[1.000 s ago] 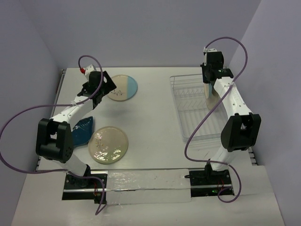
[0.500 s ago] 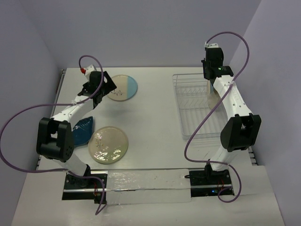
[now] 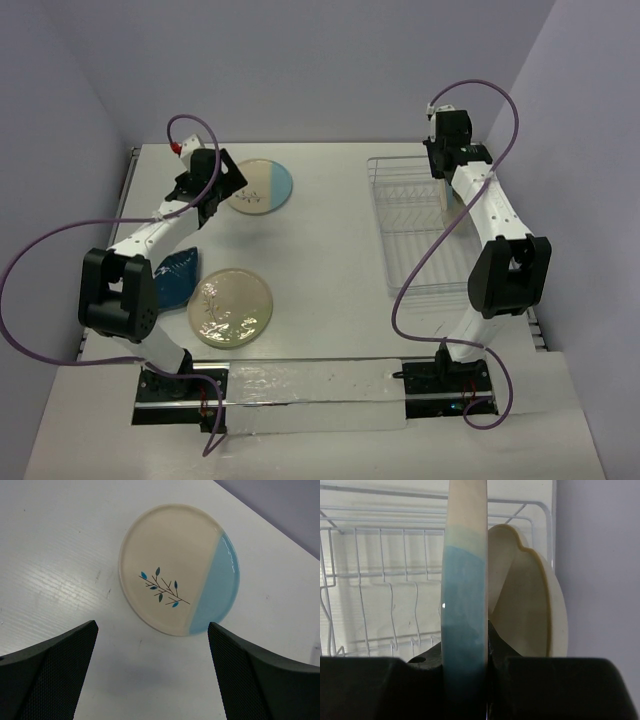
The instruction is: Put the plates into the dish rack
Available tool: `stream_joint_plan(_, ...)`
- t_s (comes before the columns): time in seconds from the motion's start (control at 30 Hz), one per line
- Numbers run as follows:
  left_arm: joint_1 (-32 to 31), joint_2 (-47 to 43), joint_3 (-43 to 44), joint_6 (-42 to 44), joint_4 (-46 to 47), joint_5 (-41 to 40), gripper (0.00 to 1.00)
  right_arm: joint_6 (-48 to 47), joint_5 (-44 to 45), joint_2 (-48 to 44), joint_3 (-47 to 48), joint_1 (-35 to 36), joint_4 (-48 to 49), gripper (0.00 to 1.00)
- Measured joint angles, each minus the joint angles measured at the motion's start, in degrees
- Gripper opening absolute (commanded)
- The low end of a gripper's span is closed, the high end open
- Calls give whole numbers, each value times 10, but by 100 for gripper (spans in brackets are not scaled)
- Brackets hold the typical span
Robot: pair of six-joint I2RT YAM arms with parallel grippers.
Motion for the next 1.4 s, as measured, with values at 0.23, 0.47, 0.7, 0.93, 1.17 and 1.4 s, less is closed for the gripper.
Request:
stream_joint_plan(0.23, 0, 18, 20, 0, -6, -7, 99, -33, -45, 2, -14, -13, -6, 0)
stream_joint_plan(0.47, 0, 24, 22, 0, -8, -8, 99, -36, -71, 7, -22, -24, -17, 15)
stream_joint_plan(0.7, 0, 28, 30, 0, -13, -8, 99, -26, -67, 35, -22, -25, -15, 27)
stream_joint_plan(0.93, 0, 28, 31, 1, -14, -8, 99, -18, -51, 35, -20, -28, 1, 51)
stream_joint_plan(1.17, 0, 28, 31, 3, -14, -7, 99, -13, -50, 33, -14, -27, 6, 59)
stream_joint_plan(1.4, 0, 28, 31, 11, -14, -2, 99, -17, -40, 16, 23, -19, 3, 65)
